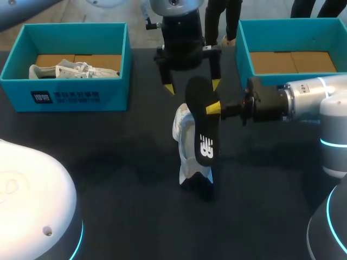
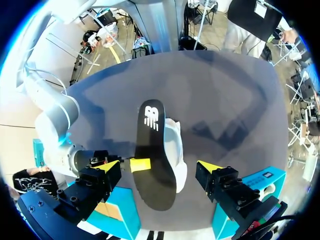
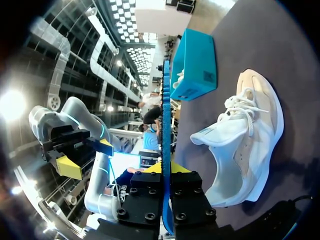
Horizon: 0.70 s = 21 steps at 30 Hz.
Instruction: Take the shoe out of the shoebox, open the shoe tongue, remove and reinsert the insole, then place the shoe into the shoebox
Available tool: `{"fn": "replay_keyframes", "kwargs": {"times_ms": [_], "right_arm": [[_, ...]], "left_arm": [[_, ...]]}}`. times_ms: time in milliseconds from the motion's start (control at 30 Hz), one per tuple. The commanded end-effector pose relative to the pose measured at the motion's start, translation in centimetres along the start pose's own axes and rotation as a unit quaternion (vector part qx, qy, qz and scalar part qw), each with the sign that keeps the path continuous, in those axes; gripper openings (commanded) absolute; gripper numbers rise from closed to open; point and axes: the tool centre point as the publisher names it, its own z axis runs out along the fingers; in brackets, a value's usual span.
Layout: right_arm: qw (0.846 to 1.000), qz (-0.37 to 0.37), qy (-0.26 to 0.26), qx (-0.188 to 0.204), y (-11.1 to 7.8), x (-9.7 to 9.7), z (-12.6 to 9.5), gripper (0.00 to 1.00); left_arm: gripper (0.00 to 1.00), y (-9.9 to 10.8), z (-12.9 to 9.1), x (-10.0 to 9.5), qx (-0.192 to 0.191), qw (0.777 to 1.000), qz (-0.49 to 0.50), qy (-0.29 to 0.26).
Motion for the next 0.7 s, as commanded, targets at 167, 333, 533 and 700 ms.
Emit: {"fn": "replay_keyframes", "kwargs": {"times_ms": [167,333,533,700], "right_arm": [[1.0,0.0,0.0,-0.002,0.1,0.0,0.3,0.0],[1.0,0.0,-0.001,-0.003,0.1,0.0,0.3,0.0],[1.0,0.0,-0.006,-0.01,0.1,0.2,-0.2,0.0],[1.0,0.0,-0.008,-0.013,0.0,0.3,-0.4,0.0]], "left_arm": [[1.0,0.5,0.1,0.0,-0.014,1.0,0.002,-0.02],[1.0,0.7,0.4,-0.1,-0.024,0.998,0.0,-0.056],[1.0,0.6,0.8,0.7,-0.02,0.995,-0.002,-0.095],[1.0,0.3,1.2,1.2,-0.019,0.989,-0.016,-0.143]]}}
